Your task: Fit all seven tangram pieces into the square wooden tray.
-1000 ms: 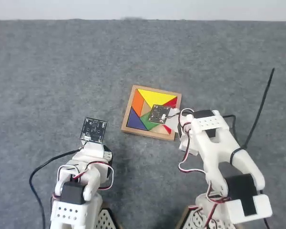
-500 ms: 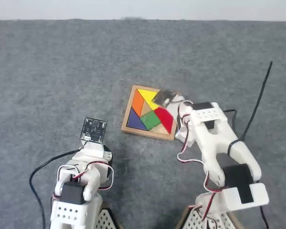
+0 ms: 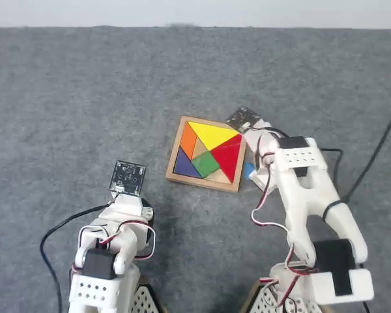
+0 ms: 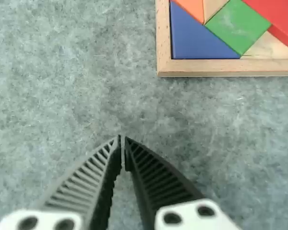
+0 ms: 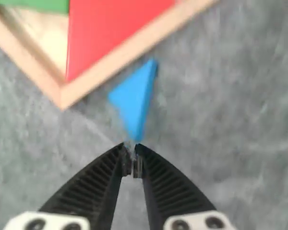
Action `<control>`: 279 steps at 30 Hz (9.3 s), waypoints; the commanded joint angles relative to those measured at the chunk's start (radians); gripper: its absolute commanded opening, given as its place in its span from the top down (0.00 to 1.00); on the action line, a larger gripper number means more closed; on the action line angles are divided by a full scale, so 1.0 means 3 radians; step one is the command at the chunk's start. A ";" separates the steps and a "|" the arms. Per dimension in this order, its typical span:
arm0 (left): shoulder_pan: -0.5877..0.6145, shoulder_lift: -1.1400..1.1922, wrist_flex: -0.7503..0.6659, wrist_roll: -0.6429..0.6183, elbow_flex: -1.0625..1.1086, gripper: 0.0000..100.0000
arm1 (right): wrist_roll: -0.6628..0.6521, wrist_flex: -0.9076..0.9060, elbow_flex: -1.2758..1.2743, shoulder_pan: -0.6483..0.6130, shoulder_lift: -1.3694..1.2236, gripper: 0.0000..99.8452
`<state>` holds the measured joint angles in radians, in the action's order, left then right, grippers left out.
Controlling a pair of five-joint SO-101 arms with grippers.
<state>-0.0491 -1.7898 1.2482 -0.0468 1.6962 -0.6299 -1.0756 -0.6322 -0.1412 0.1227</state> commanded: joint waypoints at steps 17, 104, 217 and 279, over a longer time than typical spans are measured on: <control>-0.0005 -0.0041 0.0020 -0.0041 -0.0043 0.99 | 0.0128 -0.0340 0.0332 -0.0386 0.0248 0.76; -0.0005 -0.0041 0.0020 -0.0041 -0.0043 0.99 | -0.0113 0.0667 -0.0225 -0.0494 0.0100 0.77; -0.0005 -0.0041 0.0020 -0.0041 -0.0043 0.99 | 0.0317 0.0217 0.0829 -0.0315 -0.0560 0.91; -0.0005 -0.0041 0.0020 -0.0041 -0.0043 0.99 | -0.0476 0.0836 -0.0215 -0.0499 -0.0320 0.76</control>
<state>-0.0491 -1.7898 1.2482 -0.0468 1.6962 -0.7572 -0.8439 -0.7672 -0.2992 0.0552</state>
